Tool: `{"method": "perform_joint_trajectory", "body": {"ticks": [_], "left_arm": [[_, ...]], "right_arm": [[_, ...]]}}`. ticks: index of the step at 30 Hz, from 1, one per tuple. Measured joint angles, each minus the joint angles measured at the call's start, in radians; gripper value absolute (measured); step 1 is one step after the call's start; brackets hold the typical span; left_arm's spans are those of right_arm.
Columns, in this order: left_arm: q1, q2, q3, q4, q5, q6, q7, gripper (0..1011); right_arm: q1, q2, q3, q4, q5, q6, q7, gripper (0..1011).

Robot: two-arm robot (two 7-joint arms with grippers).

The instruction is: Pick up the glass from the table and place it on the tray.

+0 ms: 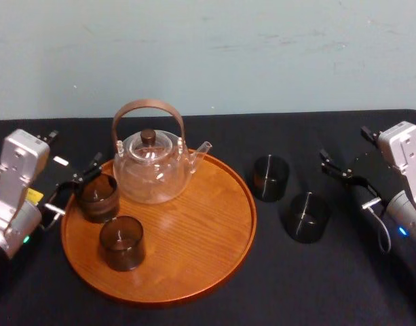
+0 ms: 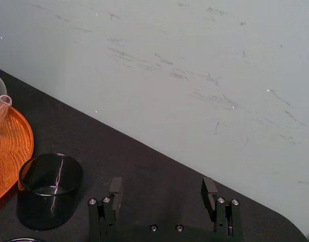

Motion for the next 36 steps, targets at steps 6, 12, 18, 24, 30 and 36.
{"method": "perform_joint_trajectory", "body": {"ticks": [6, 12, 18, 24, 30, 36], "left_arm": [[0.000, 0.000, 0.000, 0.000, 0.000, 0.000, 0.000, 1001], [0.000, 0.000, 0.000, 0.000, 0.000, 0.000, 0.000, 1001], [0.000, 0.000, 0.000, 0.000, 0.000, 0.000, 0.000, 1001], [0.000, 0.000, 0.000, 0.000, 0.000, 0.000, 0.000, 1001], [0.000, 0.000, 0.000, 0.000, 0.000, 0.000, 0.000, 1001], [0.000, 0.000, 0.000, 0.000, 0.000, 0.000, 0.000, 1001]], "right_arm": [[0.000, 0.000, 0.000, 0.000, 0.000, 0.000, 0.000, 1002], [0.000, 0.000, 0.000, 0.000, 0.000, 0.000, 0.000, 1003], [0.000, 0.000, 0.000, 0.000, 0.000, 0.000, 0.000, 1002], [0.000, 0.000, 0.000, 0.000, 0.000, 0.000, 0.000, 1002], [0.000, 0.000, 0.000, 0.000, 0.000, 0.000, 0.000, 1002], [0.000, 0.000, 0.000, 0.000, 0.000, 0.000, 0.000, 1002]]}}
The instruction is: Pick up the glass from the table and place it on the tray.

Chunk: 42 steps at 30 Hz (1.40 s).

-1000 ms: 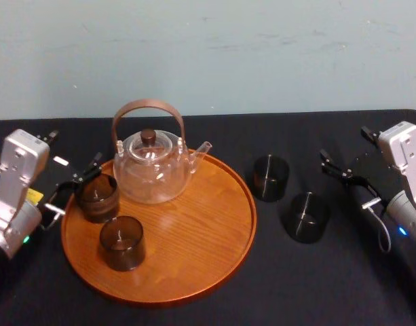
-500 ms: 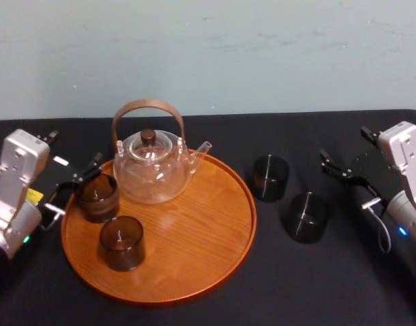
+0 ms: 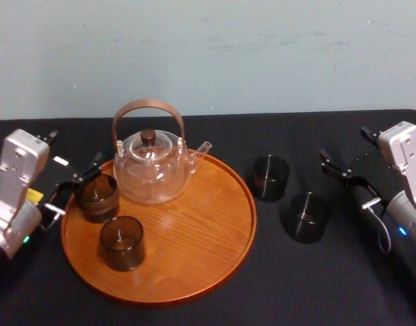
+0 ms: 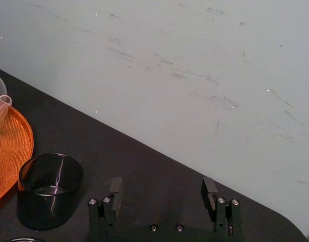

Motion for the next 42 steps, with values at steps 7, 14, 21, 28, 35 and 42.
{"method": "perform_joint_trajectory", "body": {"ticks": [7, 14, 21, 28, 35, 42], "left_arm": [[0.000, 0.000, 0.000, 0.000, 0.000, 0.000, 0.000, 1002], [0.000, 0.000, 0.000, 0.000, 0.000, 0.000, 0.000, 1001], [0.000, 0.000, 0.000, 0.000, 0.000, 0.000, 0.000, 1001], [0.000, 0.000, 0.000, 0.000, 0.000, 0.000, 0.000, 1001], [0.000, 0.000, 0.000, 0.000, 0.000, 0.000, 0.000, 1001], [0.000, 0.000, 0.000, 0.000, 0.000, 0.000, 0.000, 1001]], "right_arm": [[0.000, 0.000, 0.000, 0.000, 0.000, 0.000, 0.000, 1002], [0.000, 0.000, 0.000, 0.000, 0.000, 0.000, 0.000, 1003], [-0.013, 0.003, 0.008, -0.011, 0.000, -0.001, 0.018, 1002], [-0.081, 0.039, 0.026, -0.106, 0.021, 0.025, 0.066, 1002], [-0.185, 0.083, 0.046, -0.230, 0.038, 0.028, 0.097, 1002], [-0.276, 0.104, 0.070, -0.301, 0.053, 0.011, 0.115, 1002]]}}
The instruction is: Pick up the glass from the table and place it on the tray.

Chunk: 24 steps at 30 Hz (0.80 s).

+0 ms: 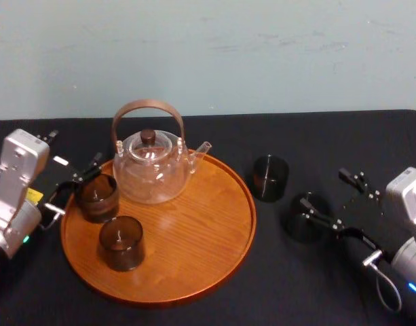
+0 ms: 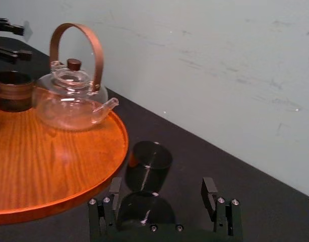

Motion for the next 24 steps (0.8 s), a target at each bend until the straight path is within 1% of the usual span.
{"method": "perform_joint_trajectory", "body": {"ticks": [3, 8, 14, 24], "left_arm": [[0.000, 0.000, 0.000, 0.000, 0.000, 0.000, 0.000, 1001], [0.000, 0.000, 0.000, 0.000, 0.000, 0.000, 0.000, 1001], [0.000, 0.000, 0.000, 0.000, 0.000, 0.000, 0.000, 1001], [0.000, 0.000, 0.000, 0.000, 0.000, 0.000, 0.000, 1002]], "right_arm": [[-0.021, 0.000, 0.006, -0.008, 0.003, -0.002, 0.007, 1003], [-0.034, -0.007, 0.014, -0.004, 0.007, 0.004, 0.018, 1002], [-0.041, -0.020, 0.029, 0.015, 0.012, 0.021, 0.029, 1002], [-0.037, -0.050, 0.035, 0.052, 0.014, 0.042, 0.061, 1002]]}}
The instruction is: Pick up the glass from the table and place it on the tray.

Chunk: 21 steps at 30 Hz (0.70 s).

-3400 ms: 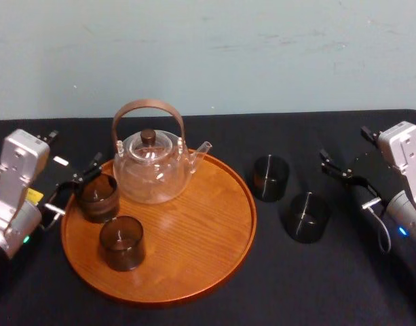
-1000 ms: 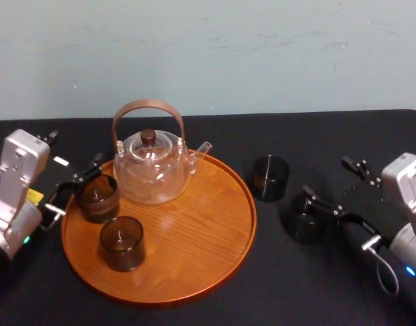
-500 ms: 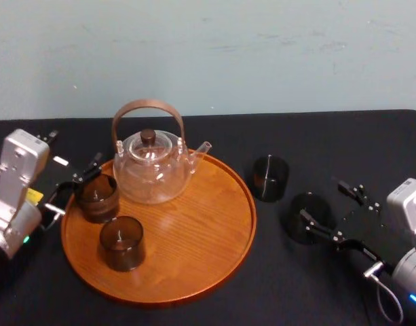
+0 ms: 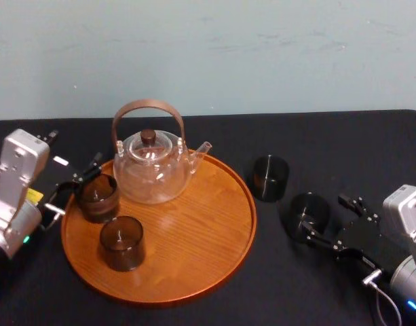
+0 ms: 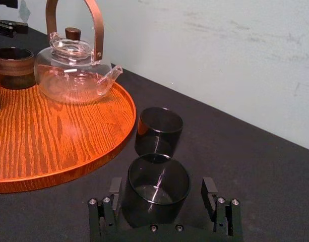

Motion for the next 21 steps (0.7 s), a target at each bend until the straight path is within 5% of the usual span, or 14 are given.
{"method": "perform_joint_trajectory", "body": {"ticks": [21], "left_arm": [[0.000, 0.000, 0.000, 0.000, 0.000, 0.000, 0.000, 1001]], "right_arm": [[0.020, -0.066, 0.016, 0.073, -0.023, 0.016, 0.057, 1002]]}}
